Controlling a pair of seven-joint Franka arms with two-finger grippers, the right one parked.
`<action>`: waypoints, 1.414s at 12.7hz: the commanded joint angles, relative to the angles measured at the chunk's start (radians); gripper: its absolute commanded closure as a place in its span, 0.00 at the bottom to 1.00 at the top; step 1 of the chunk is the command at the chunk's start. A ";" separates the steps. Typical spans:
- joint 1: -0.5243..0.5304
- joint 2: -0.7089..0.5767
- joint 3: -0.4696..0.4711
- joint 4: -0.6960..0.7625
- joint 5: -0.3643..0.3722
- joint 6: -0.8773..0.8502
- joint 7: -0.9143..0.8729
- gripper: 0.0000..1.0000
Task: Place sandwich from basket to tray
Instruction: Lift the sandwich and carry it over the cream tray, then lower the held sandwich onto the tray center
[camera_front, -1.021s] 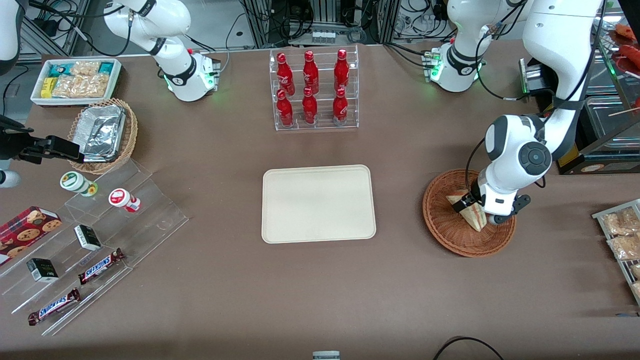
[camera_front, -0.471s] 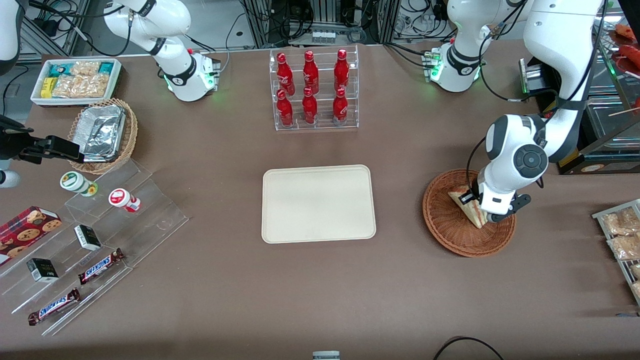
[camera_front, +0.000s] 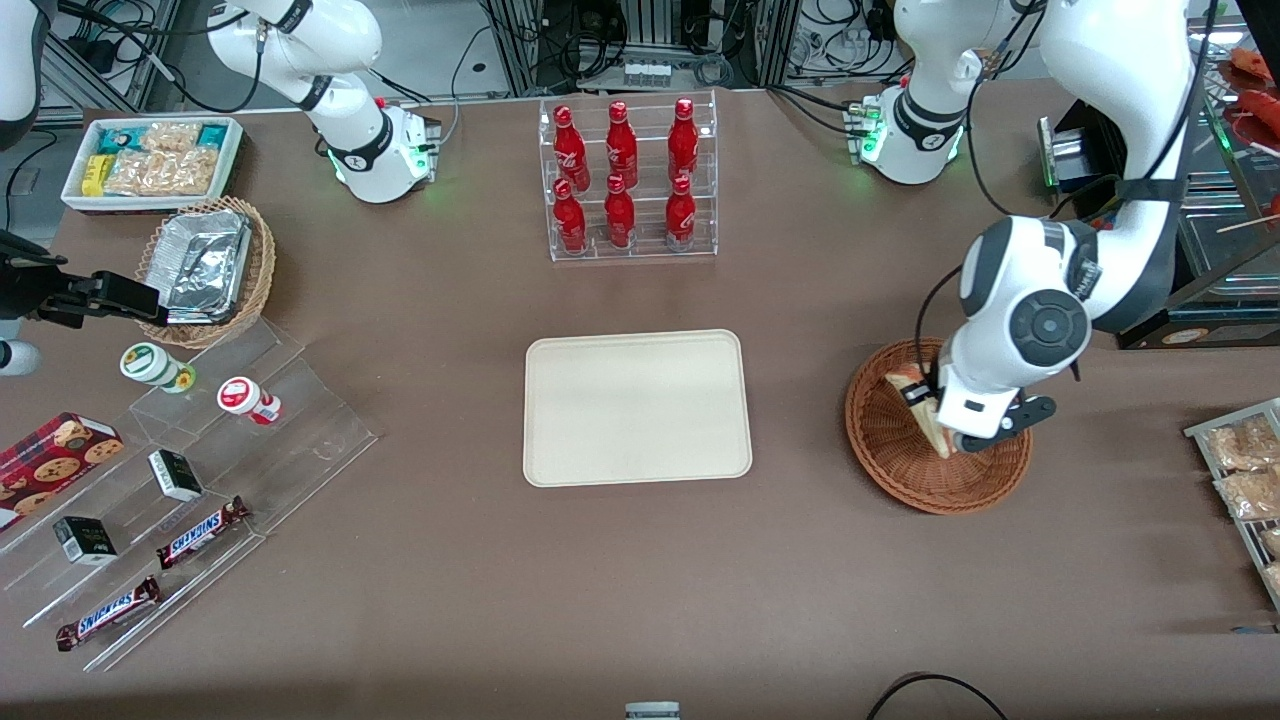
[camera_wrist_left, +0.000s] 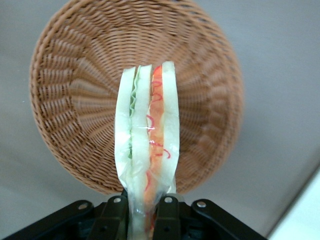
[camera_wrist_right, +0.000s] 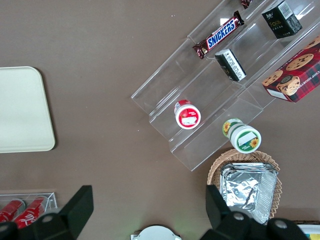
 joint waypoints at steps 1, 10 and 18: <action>-0.075 0.035 0.004 0.075 -0.004 -0.037 -0.003 1.00; -0.359 0.242 -0.014 0.347 -0.084 -0.037 -0.108 1.00; -0.563 0.449 -0.013 0.537 -0.073 0.009 -0.296 1.00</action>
